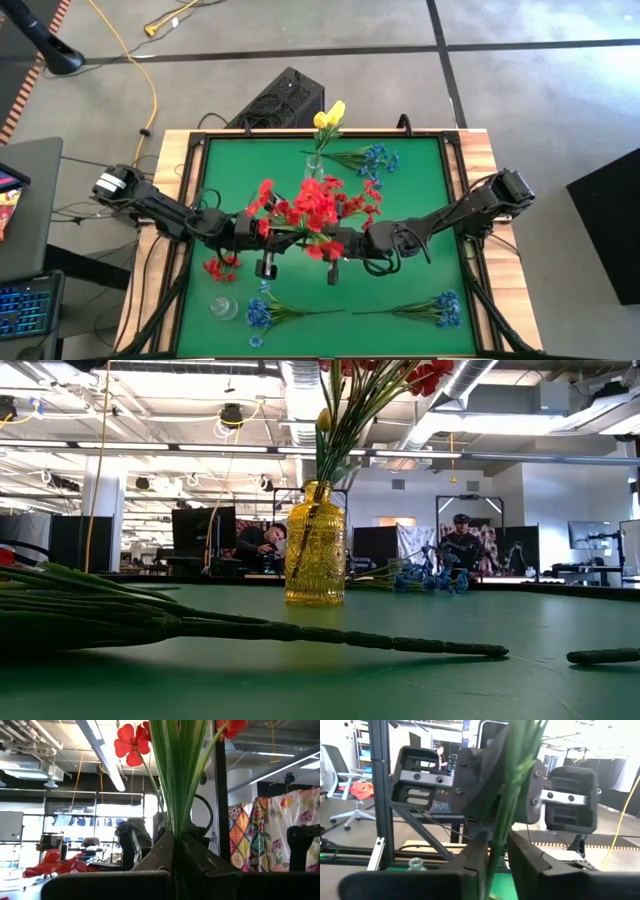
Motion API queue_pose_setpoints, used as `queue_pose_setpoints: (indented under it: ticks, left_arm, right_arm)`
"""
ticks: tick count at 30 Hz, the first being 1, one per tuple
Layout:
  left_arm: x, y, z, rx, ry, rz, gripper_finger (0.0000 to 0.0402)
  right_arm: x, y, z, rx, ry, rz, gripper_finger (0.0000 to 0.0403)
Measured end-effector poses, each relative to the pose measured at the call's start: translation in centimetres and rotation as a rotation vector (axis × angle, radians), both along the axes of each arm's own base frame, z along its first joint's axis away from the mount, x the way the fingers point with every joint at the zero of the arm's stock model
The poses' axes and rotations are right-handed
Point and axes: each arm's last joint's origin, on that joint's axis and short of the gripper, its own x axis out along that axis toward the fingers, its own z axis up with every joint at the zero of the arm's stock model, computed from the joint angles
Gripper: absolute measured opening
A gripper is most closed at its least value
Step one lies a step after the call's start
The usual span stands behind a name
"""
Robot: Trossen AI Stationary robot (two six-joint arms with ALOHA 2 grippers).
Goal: Sort flowers into vase by color
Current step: Put the bottom red flowers into the yellow vase
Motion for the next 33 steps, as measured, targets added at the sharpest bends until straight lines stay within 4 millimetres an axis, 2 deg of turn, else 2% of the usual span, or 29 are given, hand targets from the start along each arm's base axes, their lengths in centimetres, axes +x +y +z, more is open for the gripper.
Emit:
queue_pose_setpoints:
  ticks: [5,9,14,22,28,33]
  left_arm:
    - [0.1,-0.3,-0.3,0.025,0.029,-0.02,0.0012]
    - [0.0,-0.8,-0.5,0.073,0.039,-0.055,0.0049]
    - [-0.5,-0.9,-0.1,0.1,0.087,-0.082,0.0114]
    - [-1.2,-0.4,0.2,0.03,0.226,-0.121,0.0196]
    - [-0.2,0.0,-1.1,-0.028,0.291,-0.099,0.021]
    - [-0.1,0.0,-1.1,-0.022,0.285,-0.073,0.0211]
  right_arm:
    - [-0.1,0.4,-0.2,0.007,0.021,0.01,0.0038]
    - [-0.6,1.0,-0.2,0.023,0.055,0.029,0.0037]
    - [-1.1,1.0,0.2,0.071,0.074,0.042,0.0037]
    - [-1.8,0.7,0.8,0.119,0.106,0.042,0.0037]
    - [-1.5,0.3,0.4,0.13,0.124,0.029,0.004]
    - [-1.3,-0.2,0.1,0.148,0.148,0.011,0.0043]
